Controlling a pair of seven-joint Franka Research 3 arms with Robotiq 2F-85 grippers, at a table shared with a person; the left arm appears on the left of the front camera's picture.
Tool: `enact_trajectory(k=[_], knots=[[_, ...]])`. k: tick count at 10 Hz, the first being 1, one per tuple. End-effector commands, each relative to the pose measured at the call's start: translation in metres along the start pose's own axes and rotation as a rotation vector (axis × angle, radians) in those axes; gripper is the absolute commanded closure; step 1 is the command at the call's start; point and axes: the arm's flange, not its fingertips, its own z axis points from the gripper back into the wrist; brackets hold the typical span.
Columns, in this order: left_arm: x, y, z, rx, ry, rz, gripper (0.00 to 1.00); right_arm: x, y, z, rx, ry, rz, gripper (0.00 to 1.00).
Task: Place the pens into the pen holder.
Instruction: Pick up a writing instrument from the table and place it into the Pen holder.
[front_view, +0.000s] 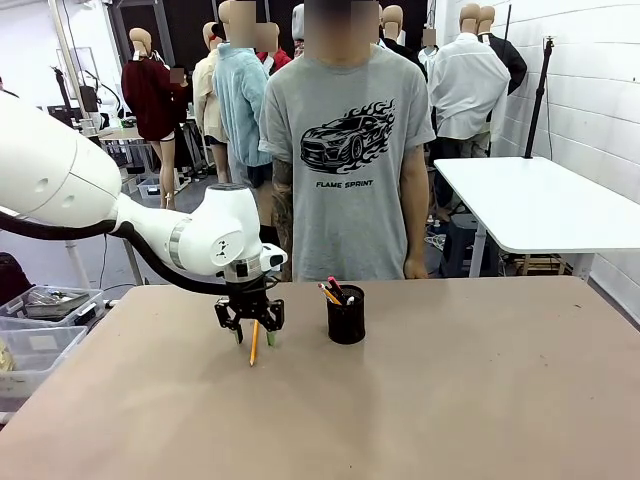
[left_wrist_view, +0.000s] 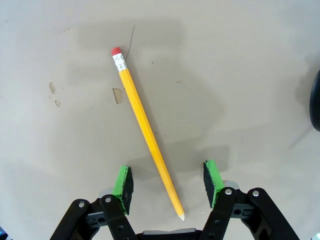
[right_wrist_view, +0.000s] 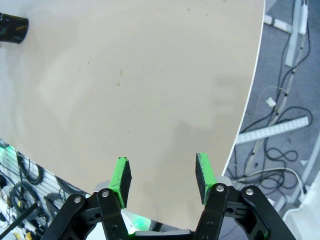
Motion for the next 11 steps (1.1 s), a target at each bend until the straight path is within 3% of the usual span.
enact_trajectory(k=[1,2,3,6,11], knots=[[0.0065,-0.0005,-0.0022,0.022,-0.006,0.060,0.26,-0.0016,0.0006,-0.0039,0.011,-0.014,0.010,0.34],[0.0057,-0.0003,-0.0034,0.015,0.002,0.060,0.26,-0.0016,0.0006,-0.0039,0.011,-0.014,0.010,0.34],[0.0052,-0.0002,-0.0033,0.016,-0.009,0.052,0.41,-0.0016,0.0006,-0.0039,0.011,-0.014,0.010,0.34],[0.0047,-0.0004,-0.0038,0.036,0.025,0.062,1.00,-0.0016,0.0006,-0.0039,0.011,-0.014,0.010,0.34],[0.0129,0.0045,-0.0119,0.096,0.051,0.079,1.00,-0.0016,0.0006,-0.0039,0.011,-0.014,0.010,0.34]])
